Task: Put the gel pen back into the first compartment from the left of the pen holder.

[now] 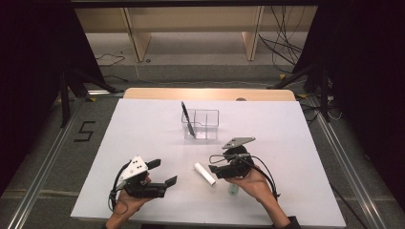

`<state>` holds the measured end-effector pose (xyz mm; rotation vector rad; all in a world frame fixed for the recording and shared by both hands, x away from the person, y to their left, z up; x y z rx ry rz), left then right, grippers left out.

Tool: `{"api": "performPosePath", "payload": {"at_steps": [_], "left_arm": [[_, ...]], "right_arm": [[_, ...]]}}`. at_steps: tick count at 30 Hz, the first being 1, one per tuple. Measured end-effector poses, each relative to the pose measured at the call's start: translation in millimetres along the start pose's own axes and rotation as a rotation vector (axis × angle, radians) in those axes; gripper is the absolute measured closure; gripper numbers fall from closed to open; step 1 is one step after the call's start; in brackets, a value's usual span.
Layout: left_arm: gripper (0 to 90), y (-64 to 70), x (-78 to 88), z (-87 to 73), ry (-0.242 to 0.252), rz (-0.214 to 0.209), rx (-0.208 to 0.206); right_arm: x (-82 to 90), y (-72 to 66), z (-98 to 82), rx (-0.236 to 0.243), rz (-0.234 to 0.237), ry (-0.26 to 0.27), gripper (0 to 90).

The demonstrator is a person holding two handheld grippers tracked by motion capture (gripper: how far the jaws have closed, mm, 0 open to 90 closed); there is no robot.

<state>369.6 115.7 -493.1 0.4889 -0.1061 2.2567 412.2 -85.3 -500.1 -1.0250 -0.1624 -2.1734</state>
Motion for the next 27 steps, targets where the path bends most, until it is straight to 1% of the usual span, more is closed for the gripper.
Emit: {"api": "performPosePath", "payload": {"at_steps": [3,11,13,17,19,23,27], "left_arm": [[11.6,-0.1,0.8,-0.2,-0.001,0.001,-0.002],[11.6,-0.4,1.7,-0.1,0.003,0.005,0.003],[11.6,-0.2,1.5,-0.1,0.003,0.004,0.002],[11.6,-0.1,1.7,-0.4,0.000,0.002,-0.001],[11.6,-0.2,1.8,-0.3,0.003,0.004,0.003],[11.6,-0.4,2.6,-0.6,0.001,0.004,0.001],[11.6,0.0,3.0,-0.6,0.001,0.006,-0.004]], "right_arm": [[0.4,-1.1,-3.3,0.004,0.004,-0.002,29.4],[0.8,-5.3,-16.0,0.011,0.030,-0.019,37.7],[1.1,-5.1,-19.2,0.014,0.030,-0.018,39.7],[3.6,-4.8,-24.7,0.004,0.037,-0.015,45.2],[4.8,-4.8,-27.3,0.008,0.043,-0.012,47.9],[7.4,-5.6,-32.7,0.009,0.049,-0.012,56.5],[9.8,-6.8,-39.4,0.022,0.046,-0.014,70.8]]}}
Point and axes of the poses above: each handheld gripper's, and its own axes: x roughly backward along the jaws, z roughly out of its top, y roughly to its right, the point moved 9 cm from there along -x, roughly forward along the jaws, and after that the axes turned 5 degrees about -x, right-handed, at the moved point
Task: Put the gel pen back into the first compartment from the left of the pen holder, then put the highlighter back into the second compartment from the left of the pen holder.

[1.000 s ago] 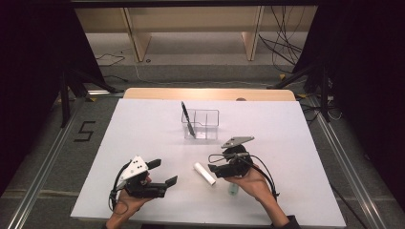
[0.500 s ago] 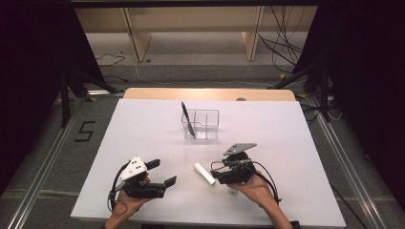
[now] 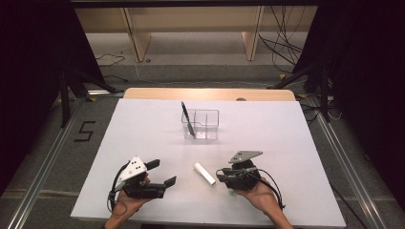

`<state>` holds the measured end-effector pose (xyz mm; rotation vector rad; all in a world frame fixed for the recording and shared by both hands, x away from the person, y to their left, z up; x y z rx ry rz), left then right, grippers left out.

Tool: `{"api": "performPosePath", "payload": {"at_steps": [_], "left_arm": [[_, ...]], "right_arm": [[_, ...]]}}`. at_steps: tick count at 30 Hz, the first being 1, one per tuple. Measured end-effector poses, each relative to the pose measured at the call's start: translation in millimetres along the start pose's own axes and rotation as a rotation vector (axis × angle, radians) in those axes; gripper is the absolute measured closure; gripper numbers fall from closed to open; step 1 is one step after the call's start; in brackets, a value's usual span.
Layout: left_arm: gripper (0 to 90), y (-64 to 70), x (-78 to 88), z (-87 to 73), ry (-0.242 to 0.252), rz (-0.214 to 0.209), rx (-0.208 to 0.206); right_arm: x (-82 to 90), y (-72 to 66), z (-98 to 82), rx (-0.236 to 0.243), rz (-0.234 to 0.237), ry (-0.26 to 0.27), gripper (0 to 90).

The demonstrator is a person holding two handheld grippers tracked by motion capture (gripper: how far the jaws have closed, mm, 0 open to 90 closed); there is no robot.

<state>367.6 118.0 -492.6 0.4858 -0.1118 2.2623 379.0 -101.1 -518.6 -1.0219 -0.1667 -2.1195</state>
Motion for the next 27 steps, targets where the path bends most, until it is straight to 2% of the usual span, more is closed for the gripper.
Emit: {"api": "performPosePath", "payload": {"at_steps": [3,9,18,20,27], "left_arm": [[11.6,-0.3,0.0,-0.2,0.000,0.001,0.001],[11.6,-0.4,0.1,0.0,0.002,0.002,0.004],[11.6,1.5,-0.9,-1.7,-0.008,0.001,-0.008],[11.6,1.9,0.2,-0.3,0.000,-0.002,-0.004],[11.6,2.9,0.7,-0.1,0.001,0.000,-0.011]], "right_arm": [[-0.3,-1.1,-6.7,0.023,-0.017,-0.016,79.9],[-3.1,-5.3,-21.7,0.050,-0.017,-0.054,89.9],[-5.1,-7.6,-39.4,0.056,-0.015,-0.098,90.0],[-3.8,-7.4,-40.7,0.068,-0.027,-0.099,90.0],[2.2,-1.5,-48.5,0.062,-0.068,-0.115,90.0]]}}
Point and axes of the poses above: each handheld gripper's, and its own axes: x roughly backward along the jaws, z roughly out of its top, y roughly to its right, the point moved 9 cm from there along -x, roughly forward along the jaws, and after that the axes turned 5 degrees about -x, right-handed, at the moved point
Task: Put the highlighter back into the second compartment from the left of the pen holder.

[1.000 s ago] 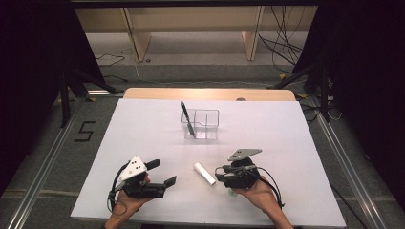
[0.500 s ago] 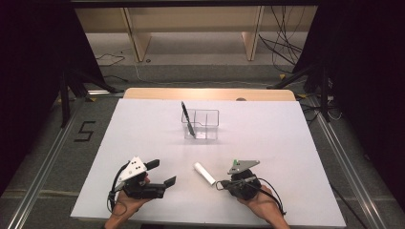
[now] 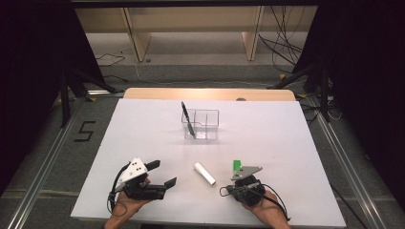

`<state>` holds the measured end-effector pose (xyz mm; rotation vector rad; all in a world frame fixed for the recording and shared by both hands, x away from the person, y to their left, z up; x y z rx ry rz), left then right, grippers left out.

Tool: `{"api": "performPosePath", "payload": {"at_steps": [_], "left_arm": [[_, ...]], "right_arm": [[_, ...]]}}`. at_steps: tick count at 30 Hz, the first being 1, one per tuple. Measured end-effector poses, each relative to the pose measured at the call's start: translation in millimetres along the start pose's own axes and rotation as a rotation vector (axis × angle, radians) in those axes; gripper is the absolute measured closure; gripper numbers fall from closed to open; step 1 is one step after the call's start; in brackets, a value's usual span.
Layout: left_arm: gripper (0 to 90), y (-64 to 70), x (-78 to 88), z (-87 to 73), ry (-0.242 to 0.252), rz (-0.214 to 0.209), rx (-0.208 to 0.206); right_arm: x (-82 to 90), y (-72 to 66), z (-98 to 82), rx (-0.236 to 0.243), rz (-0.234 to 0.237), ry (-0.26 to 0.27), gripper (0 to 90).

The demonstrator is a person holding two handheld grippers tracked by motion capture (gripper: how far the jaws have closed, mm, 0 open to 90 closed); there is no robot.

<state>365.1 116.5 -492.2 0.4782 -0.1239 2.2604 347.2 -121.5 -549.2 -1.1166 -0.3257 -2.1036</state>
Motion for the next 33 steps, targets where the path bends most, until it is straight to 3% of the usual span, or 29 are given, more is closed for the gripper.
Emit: {"api": "performPosePath", "payload": {"at_steps": [21,27,29,33], "left_arm": [[11.6,0.2,-0.4,-1.5,-0.010,0.002,-0.008],[11.6,-0.2,-0.8,-1.6,-0.008,0.004,-0.005],[11.6,-0.1,-1.2,-1.9,-0.011,0.003,-0.003],[11.6,-0.2,-1.7,-2.4,-0.013,0.005,-0.006]], "right_arm": [[27.0,48.6,-24.9,-0.106,-0.089,0.008,90.0],[36.8,49.8,-16.1,-0.100,-0.079,0.043,90.0],[43.5,52.9,-8.9,-0.100,-0.088,0.065,86.3],[47.9,62.3,3.9,-0.102,-0.091,0.059,64.6]]}}
Point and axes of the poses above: each handheld gripper's, and its own axes: x roughly backward along the jaws, z roughly out of its top, y roughly to its right, the point moved 9 cm from there along -x, roughly forward along the jaws, and after that the axes turned 5 degrees about -x, right-handed, at the moved point
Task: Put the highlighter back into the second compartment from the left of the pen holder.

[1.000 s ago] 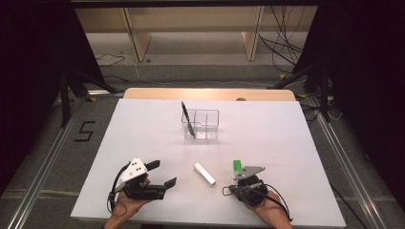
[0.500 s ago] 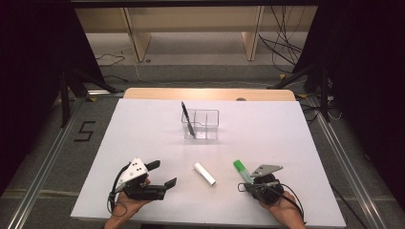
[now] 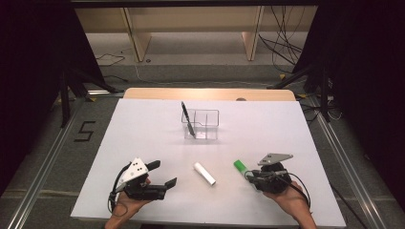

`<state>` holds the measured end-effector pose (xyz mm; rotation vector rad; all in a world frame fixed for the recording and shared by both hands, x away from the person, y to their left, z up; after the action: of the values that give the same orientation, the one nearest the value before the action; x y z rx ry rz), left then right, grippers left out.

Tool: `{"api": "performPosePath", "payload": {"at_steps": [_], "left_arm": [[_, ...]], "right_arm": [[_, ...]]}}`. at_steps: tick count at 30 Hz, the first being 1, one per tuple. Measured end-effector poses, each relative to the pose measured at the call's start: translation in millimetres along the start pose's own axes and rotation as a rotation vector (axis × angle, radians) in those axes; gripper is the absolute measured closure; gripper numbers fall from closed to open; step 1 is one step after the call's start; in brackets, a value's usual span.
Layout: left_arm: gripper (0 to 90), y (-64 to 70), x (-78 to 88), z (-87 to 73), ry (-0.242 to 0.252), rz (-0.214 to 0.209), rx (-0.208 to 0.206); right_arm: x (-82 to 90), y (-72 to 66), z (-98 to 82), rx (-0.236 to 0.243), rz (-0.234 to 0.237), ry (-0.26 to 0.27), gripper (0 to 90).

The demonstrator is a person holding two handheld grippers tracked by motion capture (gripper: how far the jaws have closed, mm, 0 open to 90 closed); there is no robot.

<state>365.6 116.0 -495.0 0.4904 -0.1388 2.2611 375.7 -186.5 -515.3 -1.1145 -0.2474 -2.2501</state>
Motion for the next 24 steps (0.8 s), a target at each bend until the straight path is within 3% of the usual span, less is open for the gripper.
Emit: {"api": "performPosePath", "payload": {"at_steps": [4,7,13,19,24], "left_arm": [[11.6,-0.6,0.0,-0.7,-0.002,0.003,0.001],[11.6,-1.3,0.2,0.1,0.003,0.003,0.006],[11.6,-1.2,0.6,0.4,0.004,0.004,0.003],[11.6,-1.4,0.5,0.3,0.004,0.005,0.005],[11.6,-1.8,0.5,0.1,0.003,0.006,0.003]], "right_arm": [[-11.2,3.4,14.2,-0.018,0.009,-0.029,43.0],[-21.0,4.4,19.0,-0.033,0.001,-0.071,35.9],[-35.1,8.4,27.1,-0.055,-0.026,-0.120,34.9],[-48.1,9.4,28.8,-0.043,-0.047,-0.170,36.7],[-55.1,9.6,27.5,-0.034,-0.060,-0.198,43.4]]}}
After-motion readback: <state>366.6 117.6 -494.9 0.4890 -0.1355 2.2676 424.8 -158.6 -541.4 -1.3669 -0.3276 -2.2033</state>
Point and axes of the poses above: each handheld gripper's, and its own axes: x roughly backward along the jaws, z roughly out of its top, y roughly to its right, the point moved 9 cm from there along -x, roughly forward along the jaws, and after that the axes turned 5 degrees about -x, right-handed, at the moved point
